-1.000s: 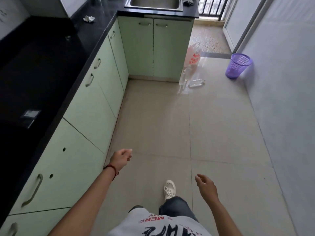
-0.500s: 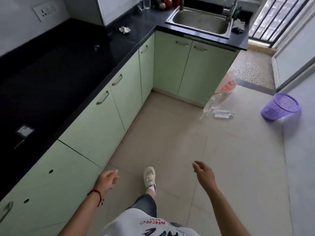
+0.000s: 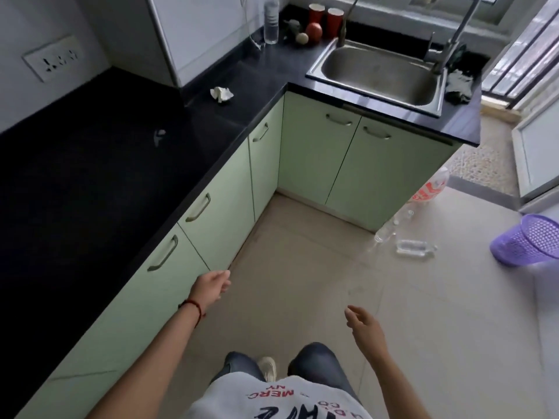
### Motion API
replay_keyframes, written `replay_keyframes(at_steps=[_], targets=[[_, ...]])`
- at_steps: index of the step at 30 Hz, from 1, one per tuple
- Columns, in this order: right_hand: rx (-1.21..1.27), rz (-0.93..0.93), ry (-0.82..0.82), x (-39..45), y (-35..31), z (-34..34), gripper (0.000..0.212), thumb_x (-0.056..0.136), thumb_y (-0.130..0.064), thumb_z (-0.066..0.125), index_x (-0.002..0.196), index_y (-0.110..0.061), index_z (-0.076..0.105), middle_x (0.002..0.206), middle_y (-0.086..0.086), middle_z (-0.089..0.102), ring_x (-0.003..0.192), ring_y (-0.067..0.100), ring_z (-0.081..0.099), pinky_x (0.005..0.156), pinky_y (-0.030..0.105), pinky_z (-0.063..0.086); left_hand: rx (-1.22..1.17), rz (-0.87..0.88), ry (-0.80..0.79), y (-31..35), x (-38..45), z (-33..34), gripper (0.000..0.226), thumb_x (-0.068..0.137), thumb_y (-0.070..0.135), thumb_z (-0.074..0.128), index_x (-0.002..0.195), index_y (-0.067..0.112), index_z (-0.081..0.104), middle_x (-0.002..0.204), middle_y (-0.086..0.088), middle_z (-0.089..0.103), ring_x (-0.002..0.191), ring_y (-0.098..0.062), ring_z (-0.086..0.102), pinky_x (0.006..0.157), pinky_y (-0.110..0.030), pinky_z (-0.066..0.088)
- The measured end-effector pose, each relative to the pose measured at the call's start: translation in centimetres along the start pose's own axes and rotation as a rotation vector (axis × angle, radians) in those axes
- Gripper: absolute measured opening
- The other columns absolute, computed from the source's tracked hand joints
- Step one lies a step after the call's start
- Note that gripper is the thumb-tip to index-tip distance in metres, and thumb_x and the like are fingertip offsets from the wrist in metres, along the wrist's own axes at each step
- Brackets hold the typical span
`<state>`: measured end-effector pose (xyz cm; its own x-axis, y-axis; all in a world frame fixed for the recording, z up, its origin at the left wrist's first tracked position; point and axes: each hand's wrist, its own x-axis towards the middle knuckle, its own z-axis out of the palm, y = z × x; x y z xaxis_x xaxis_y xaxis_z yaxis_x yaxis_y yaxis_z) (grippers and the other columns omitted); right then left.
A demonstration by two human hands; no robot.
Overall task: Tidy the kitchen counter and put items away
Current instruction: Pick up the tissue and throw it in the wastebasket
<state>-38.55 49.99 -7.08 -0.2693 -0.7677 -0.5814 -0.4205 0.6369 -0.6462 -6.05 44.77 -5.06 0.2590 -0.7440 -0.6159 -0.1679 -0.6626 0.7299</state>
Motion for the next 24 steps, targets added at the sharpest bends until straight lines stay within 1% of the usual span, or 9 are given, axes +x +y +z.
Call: replay_keyframes(at_steps=[3,7,10,12,14,16,19,22,24], targets=[[0.003,0.038,-0.014,4.1,-2.2,-0.6,0.03,0.089,-0.029,0.054,0.113,-0.013,0.061,0.105,0.01,0.067,0.1,0.027,0.062,0.089,0.039,0.047,0.005,0.049,-0.005,4.8,3.8,1.1,0.023,0.091,0.023,0.048,0.098,0.005,0.061,0.086,-0.007,0.062,0.085,-0.023,0.058,0.064,-0.025,0.043],[0.006,0.045,-0.079,10.8,-6.1,-1.4,0.03,0.091,-0.021,0.053,0.115,-0.003,0.058,0.097,0.009,0.061,0.096,0.026,0.06,0.084,0.033,0.043,-0.008,0.033,0.022,8.3,8.7,2.6,0.023,0.091,0.024,0.048,0.096,0.007,0.062,0.088,-0.007,0.063,0.087,-0.023,0.058,0.064,-0.025,0.042],[-0.056,0.021,-0.135,17.0,-9.7,-2.1,0.034,0.09,-0.022,0.054,0.116,0.0,0.058,0.098,0.009,0.061,0.1,0.029,0.061,0.085,0.037,0.045,-0.034,-0.025,0.071,10.0,11.4,3.5,0.02,0.09,0.023,0.049,0.074,0.018,0.059,0.082,-0.007,0.061,0.084,-0.024,0.057,0.07,-0.029,0.044],[-0.123,-0.017,-0.17,20.8,-12.9,-2.6,0.034,0.089,-0.023,0.055,0.115,-0.001,0.06,0.101,0.012,0.065,0.101,0.031,0.063,0.083,0.035,0.046,-0.055,-0.077,0.124,10.9,12.6,3.9,0.023,0.09,0.022,0.049,0.068,0.02,0.057,0.079,-0.007,0.06,0.083,-0.024,0.057,0.073,-0.032,0.045],[-0.183,-0.078,-0.207,23.9,-16.8,-3.0,0.031,0.089,-0.024,0.055,0.113,-0.005,0.062,0.107,0.013,0.068,0.1,0.028,0.064,0.079,0.03,0.044,-0.096,-0.113,0.169,11.9,13.7,4.3,0.021,0.09,0.02,0.048,0.073,0.015,0.06,0.077,-0.006,0.06,0.082,-0.023,0.057,0.067,-0.028,0.044],[-0.235,-0.142,-0.237,26.8,-21.2,-3.2,0.03,0.089,-0.025,0.055,0.112,-0.007,0.062,0.109,0.013,0.068,0.1,0.027,0.064,0.076,0.026,0.04,-0.143,-0.144,0.21,12.8,14.7,4.5,0.021,0.09,0.019,0.049,0.089,0.005,0.064,0.076,-0.003,0.06,0.082,-0.023,0.056,0.063,-0.025,0.042],[-0.288,-0.229,-0.264,30.1,-27.5,-2.9,0.03,0.089,-0.027,0.054,0.112,-0.009,0.062,0.11,0.012,0.068,0.102,0.026,0.063,0.077,0.025,0.039,-0.2,-0.186,0.267,13.8,15.7,4.6,0.026,0.09,0.02,0.049,0.102,0.001,0.062,0.078,-0.002,0.061,0.081,-0.022,0.056,0.064,-0.026,0.042],[-0.286,-0.293,-0.28,32.2,-32.3,-1.8,0.03,0.089,-0.026,0.054,0.113,-0.01,0.061,0.111,0.011,0.067,0.103,0.024,0.062,0.077,0.024,0.037,-0.24,-0.196,0.3,14.9,16.7,4.6,0.021,0.09,0.02,0.05,0.097,0.005,0.064,0.079,-0.001,0.063,0.082,-0.022,0.059,0.074,-0.029,0.043],[-0.288,-0.318,-0.296,33.4,-34.5,-0.5,0.029,0.089,-0.026,0.054,0.113,-0.01,0.061,0.112,0.01,0.067,0.103,0.023,0.063,0.077,0.024,0.036,-0.239,-0.165,0.306,16.4,17.5,4.3,0.014,0.09,0.02,0.051,0.083,0.017,0.063,0.079,0.003,0.063,0.084,-0.022,0.06,0.076,-0.029,0.043]])
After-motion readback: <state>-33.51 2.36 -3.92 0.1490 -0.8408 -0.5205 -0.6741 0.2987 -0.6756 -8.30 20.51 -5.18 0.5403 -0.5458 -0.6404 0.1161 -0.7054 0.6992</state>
